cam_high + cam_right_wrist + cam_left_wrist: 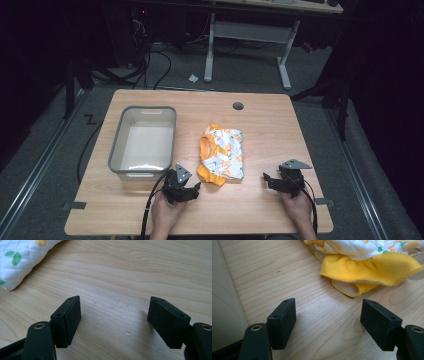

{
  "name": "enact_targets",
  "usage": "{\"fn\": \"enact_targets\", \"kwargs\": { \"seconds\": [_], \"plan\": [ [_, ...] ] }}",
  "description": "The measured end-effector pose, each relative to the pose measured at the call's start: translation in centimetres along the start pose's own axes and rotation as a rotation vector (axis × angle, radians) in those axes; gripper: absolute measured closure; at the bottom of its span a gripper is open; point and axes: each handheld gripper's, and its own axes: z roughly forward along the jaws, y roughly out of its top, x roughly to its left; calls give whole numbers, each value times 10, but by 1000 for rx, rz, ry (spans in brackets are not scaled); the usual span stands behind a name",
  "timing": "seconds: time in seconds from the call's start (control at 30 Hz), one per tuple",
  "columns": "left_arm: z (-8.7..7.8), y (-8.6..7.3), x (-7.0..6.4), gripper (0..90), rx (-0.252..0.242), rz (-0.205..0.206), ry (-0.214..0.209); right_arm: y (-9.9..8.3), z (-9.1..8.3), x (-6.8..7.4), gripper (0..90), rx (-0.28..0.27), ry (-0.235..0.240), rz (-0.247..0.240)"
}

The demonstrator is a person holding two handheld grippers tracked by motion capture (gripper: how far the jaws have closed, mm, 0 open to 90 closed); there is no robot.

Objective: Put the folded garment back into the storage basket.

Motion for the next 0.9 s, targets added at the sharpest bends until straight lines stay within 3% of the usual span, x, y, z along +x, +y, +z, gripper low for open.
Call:
{"fn": "enact_targets", "kwargs": {
  "seconds": [0.9],
  "plan": [
    [0,0,-1,299,-2,-5,4,0,0,0,271,-1,-2,2]
  ]
}}
